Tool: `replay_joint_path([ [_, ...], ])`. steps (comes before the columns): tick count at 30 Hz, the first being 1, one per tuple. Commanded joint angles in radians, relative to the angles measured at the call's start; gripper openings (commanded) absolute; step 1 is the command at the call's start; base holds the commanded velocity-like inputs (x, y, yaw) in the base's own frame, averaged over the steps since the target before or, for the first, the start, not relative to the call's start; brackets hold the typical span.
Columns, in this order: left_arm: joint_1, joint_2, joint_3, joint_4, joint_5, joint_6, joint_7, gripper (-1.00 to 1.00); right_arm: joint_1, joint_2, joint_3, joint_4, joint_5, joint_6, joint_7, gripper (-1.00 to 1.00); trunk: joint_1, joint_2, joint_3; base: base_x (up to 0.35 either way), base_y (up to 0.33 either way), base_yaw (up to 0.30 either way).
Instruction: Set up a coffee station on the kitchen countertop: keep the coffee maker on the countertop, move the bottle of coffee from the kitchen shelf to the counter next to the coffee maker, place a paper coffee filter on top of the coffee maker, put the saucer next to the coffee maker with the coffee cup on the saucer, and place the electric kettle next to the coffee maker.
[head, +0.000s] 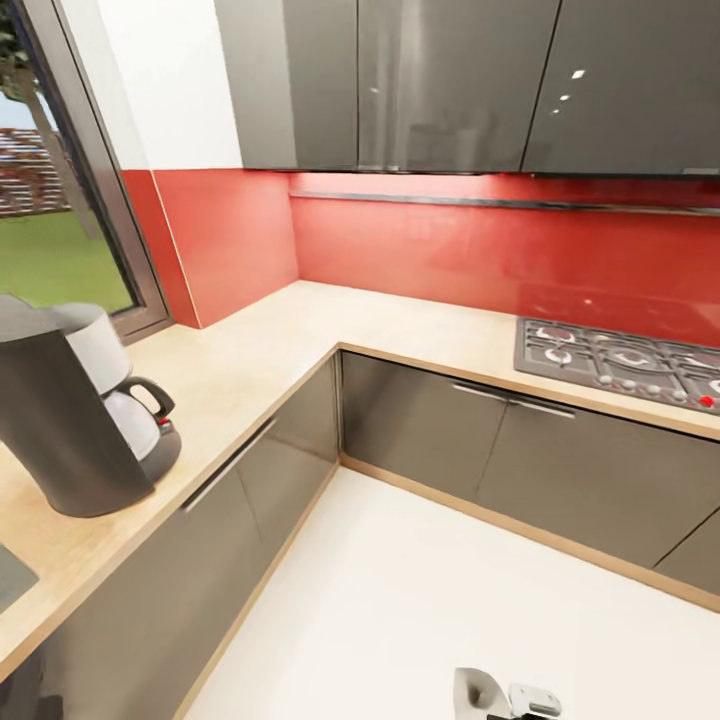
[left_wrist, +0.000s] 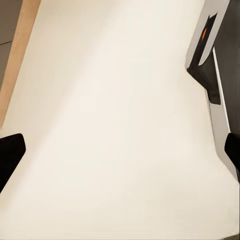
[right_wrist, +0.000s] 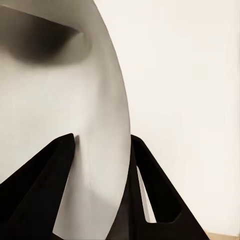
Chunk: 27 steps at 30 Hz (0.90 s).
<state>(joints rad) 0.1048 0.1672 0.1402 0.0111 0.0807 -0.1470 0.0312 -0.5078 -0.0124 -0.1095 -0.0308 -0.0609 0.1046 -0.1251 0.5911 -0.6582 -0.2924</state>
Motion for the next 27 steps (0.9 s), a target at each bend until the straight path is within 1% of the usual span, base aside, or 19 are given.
replay_joint_path([
  [1, 0.000, 0.000, 0.001, 0.001, 0.008, -0.005, 0.000, 1.00, 0.000, 0.000, -0.004, -0.002, -0.007, 0.004, -0.002, -1.00, 0.001, -0.001, 0.000, 0.282, -0.211, 0.163],
  [11, 0.000, -0.001, 0.000, 0.001, 0.009, -0.007, 0.000, 1.00, 0.000, 0.000, -0.004, -0.002, -0.007, 0.004, -0.002, -1.00, 0.001, -0.001, 0.003, 0.250, -0.231, 0.253],
  [19, 0.000, -0.002, 0.001, 0.000, 0.011, -0.008, 0.000, 1.00, 0.000, 0.000, -0.004, -0.002, -0.007, 0.004, -0.002, -1.00, 0.001, -0.001, 0.003, 0.146, -0.286, 0.278],
  [27, 0.000, -0.004, 0.002, 0.000, 0.012, -0.008, 0.000, 1.00, 0.000, 0.000, -0.004, -0.002, -0.007, 0.004, -0.001, -1.00, 0.001, -0.001, 0.009, 0.095, -0.277, 0.251],
])
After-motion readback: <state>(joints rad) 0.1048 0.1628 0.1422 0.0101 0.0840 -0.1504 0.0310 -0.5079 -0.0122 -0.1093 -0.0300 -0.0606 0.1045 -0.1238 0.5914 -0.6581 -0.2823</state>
